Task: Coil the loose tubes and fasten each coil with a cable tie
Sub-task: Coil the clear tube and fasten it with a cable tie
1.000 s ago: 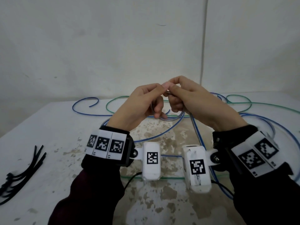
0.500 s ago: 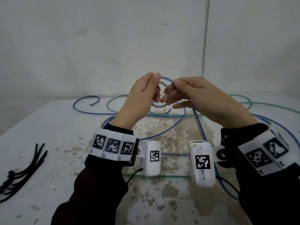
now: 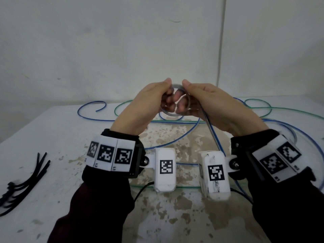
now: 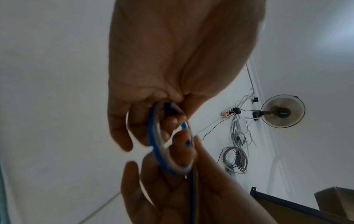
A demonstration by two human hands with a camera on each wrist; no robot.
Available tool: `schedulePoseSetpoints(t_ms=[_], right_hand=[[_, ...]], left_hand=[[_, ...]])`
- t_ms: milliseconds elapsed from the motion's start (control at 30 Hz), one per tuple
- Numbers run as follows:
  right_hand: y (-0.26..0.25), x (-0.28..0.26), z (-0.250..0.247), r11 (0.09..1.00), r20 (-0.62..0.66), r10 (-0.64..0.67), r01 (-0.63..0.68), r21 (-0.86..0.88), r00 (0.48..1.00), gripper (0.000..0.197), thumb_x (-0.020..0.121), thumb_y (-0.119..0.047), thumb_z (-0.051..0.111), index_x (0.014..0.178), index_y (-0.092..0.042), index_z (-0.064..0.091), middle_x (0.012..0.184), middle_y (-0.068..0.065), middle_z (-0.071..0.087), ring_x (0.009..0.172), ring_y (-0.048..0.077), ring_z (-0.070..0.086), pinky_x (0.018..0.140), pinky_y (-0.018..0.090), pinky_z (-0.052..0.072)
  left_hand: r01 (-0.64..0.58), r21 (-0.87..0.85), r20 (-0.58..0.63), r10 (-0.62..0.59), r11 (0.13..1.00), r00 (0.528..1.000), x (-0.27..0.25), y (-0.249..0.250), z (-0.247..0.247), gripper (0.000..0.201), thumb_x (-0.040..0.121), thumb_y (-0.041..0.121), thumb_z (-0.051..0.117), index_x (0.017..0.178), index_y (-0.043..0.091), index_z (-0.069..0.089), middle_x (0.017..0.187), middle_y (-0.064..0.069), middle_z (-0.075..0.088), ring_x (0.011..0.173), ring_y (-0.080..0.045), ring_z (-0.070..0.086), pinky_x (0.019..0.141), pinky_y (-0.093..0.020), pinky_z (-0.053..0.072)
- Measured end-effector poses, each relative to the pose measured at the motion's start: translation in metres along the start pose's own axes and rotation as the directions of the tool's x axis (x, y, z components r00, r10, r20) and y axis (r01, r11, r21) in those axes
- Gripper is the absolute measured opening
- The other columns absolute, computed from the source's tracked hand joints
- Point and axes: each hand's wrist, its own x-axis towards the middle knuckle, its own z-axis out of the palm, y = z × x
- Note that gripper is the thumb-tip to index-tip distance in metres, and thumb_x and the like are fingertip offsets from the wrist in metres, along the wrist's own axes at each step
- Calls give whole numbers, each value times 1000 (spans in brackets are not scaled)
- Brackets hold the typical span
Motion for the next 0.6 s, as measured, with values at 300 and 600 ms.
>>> schedulePoseSetpoints(t_ms=[300, 600], right_hand=[[0, 1, -3, 996, -88, -24, 16, -93, 996, 37, 103, -26, 35, 74, -10, 51, 43, -12, 37, 47, 9, 40, 58, 18, 40], [-6, -2, -7, 999, -42, -38, 39, 24, 998, 36, 104, -18, 31, 75, -10, 51, 48, -10, 37, 52, 9, 43, 70, 25, 40]], left_hand=[[34, -9, 122, -32, 999, 992, -3, 2, 9, 41, 103, 23, 33, 69, 5, 48, 55, 1, 42, 53, -17, 46, 63, -26, 45], [54, -194, 74, -40, 980, 996, -2, 9, 5, 30, 97, 16, 27, 73, 7, 43, 53, 0, 38, 52, -17, 41, 60, -26, 43]])
